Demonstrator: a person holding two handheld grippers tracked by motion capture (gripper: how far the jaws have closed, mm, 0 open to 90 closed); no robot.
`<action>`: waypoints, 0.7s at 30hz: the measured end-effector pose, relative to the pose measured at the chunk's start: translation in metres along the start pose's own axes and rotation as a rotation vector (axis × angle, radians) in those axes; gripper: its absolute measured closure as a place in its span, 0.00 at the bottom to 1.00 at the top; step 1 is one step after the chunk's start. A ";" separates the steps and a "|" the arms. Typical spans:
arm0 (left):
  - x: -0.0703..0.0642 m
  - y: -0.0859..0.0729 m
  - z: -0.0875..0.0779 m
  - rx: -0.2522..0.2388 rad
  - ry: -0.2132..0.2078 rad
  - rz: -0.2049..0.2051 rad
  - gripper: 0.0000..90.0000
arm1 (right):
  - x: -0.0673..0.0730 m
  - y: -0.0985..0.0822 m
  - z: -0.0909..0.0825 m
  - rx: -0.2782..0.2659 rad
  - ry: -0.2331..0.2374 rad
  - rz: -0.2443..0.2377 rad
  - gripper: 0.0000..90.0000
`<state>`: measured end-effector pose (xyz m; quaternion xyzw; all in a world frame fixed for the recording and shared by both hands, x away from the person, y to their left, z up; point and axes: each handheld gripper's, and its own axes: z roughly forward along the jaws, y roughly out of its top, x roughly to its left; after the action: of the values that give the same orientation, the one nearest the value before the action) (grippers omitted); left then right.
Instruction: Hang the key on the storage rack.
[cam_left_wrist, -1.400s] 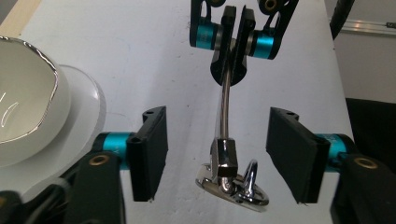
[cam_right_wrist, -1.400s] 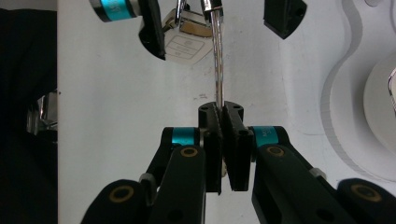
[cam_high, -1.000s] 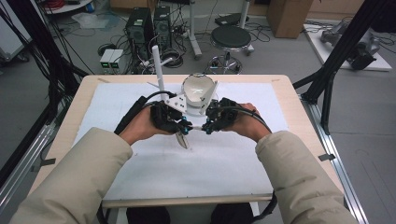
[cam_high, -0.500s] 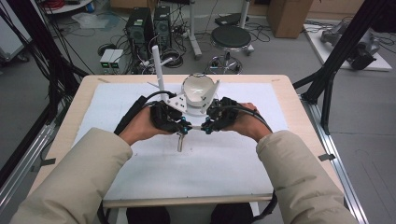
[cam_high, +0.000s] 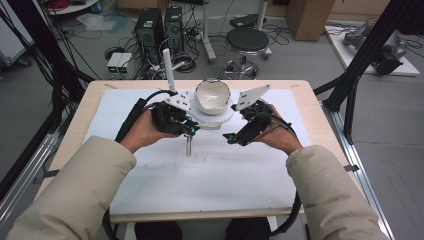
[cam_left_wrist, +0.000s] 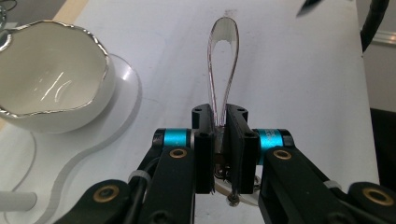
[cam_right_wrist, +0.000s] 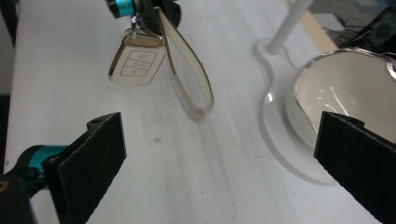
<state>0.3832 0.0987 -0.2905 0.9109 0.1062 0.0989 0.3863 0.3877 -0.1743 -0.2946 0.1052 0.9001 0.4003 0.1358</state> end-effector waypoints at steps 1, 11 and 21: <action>0.001 -0.001 -0.002 -0.003 0.011 -0.009 0.91 | -0.002 -0.004 -0.004 -0.032 -0.023 0.015 0.01; 0.019 -0.011 -0.020 -0.063 0.099 -0.073 0.91 | -0.012 -0.057 -0.043 -0.247 -0.170 0.201 0.01; 0.038 -0.038 -0.035 -0.149 0.254 -0.170 0.91 | -0.010 -0.108 -0.065 -0.401 -0.309 0.299 0.01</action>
<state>0.4057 0.1585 -0.2904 0.8476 0.2233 0.1879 0.4431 0.3666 -0.2929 -0.3320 0.2673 0.7463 0.5650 0.2290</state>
